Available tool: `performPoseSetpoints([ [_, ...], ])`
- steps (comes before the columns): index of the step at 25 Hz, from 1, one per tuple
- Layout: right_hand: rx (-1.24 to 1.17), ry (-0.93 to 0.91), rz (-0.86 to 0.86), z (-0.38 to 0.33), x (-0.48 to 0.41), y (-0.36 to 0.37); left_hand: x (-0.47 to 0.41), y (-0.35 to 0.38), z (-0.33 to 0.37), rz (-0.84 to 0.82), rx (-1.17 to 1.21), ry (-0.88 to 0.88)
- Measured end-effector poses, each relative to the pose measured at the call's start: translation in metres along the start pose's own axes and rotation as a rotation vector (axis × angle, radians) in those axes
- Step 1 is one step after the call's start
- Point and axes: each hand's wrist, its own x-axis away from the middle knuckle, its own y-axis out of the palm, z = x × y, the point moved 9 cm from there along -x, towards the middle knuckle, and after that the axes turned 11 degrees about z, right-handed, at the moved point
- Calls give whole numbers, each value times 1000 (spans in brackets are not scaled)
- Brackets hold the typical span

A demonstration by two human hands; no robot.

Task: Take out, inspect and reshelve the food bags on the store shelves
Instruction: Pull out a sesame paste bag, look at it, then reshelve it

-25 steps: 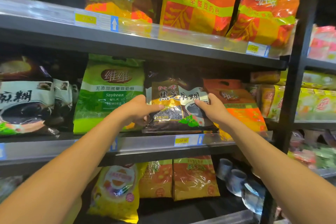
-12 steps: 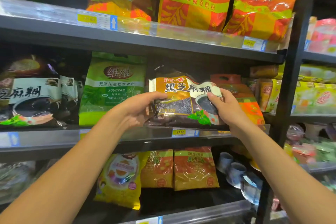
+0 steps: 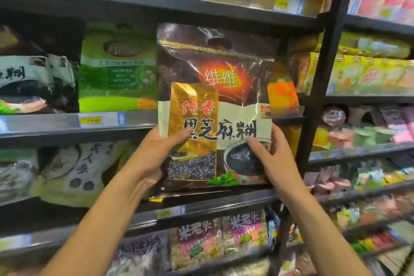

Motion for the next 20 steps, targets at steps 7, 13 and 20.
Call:
performPoseSetpoints([
  [7, 68, 398, -110, 111, 120, -44, 109, -30, -123, 80, -59, -175],
  [13, 282, 565, -142, 199, 216, -56, 205, -87, -210, 261, -159, -305],
  [20, 271, 608, -333, 208, 275, -20, 273, -140, -232, 474, -172, -402],
])
